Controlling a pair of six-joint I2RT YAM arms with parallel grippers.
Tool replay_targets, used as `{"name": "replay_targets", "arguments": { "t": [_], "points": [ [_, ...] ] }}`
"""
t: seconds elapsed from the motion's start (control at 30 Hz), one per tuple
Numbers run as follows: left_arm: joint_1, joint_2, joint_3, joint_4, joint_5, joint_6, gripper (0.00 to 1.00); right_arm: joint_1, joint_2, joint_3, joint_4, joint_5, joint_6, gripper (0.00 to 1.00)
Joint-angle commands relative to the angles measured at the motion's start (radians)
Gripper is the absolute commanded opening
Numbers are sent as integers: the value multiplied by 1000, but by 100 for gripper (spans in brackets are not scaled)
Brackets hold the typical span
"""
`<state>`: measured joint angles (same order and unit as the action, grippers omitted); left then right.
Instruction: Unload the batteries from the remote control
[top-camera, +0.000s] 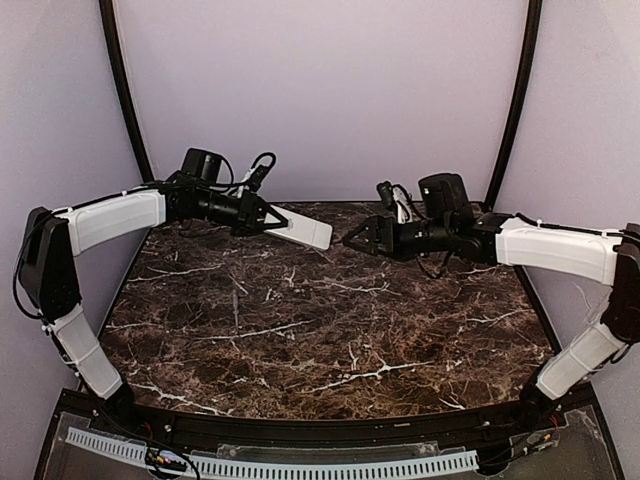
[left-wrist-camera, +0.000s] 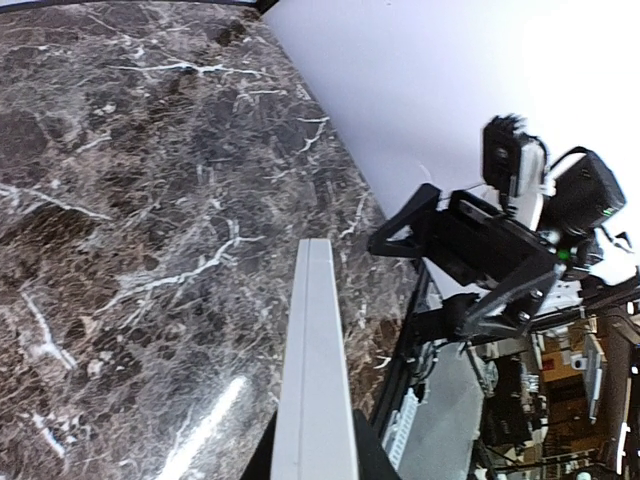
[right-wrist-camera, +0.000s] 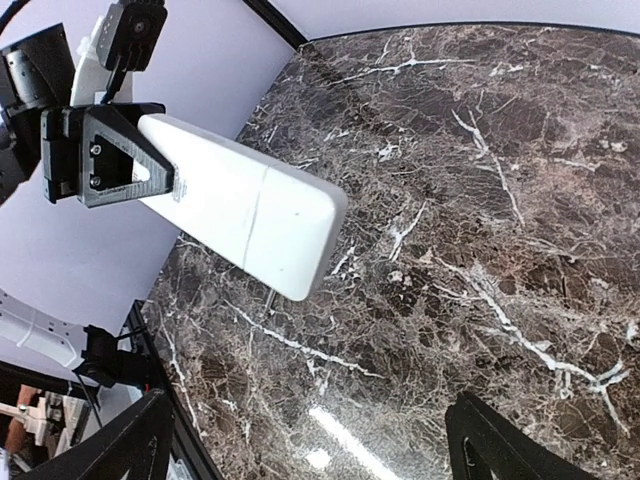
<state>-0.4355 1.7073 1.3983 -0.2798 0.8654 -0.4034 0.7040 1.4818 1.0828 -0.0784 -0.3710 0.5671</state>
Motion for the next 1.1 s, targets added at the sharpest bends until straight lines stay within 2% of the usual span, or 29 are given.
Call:
{"name": "replay_targets", "arguments": {
  "t": [0.0, 0.17, 0.3, 0.37, 0.8, 1.07],
  "points": [
    [10, -15, -85, 306, 230, -203, 0, -36, -19, -51, 185, -170, 114, 93],
    [14, -15, -159, 433, 271, -298, 0, -37, 13, -24, 237, -202, 162, 90],
    [17, -8, -232, 685, 332, -466, 0, -37, 56, 0, 269, -220, 207, 88],
    [17, -7, -253, 741, 345, -527, 0, -37, 82, 20, 277, -235, 223, 86],
    [17, -17, -262, 643, 334, -453, 0, -20, 161, 96, 274, -287, 249, 72],
    [14, -19, -264, 623, 333, -437, 0, -7, 180, 113, 275, -292, 251, 59]
  ]
}}
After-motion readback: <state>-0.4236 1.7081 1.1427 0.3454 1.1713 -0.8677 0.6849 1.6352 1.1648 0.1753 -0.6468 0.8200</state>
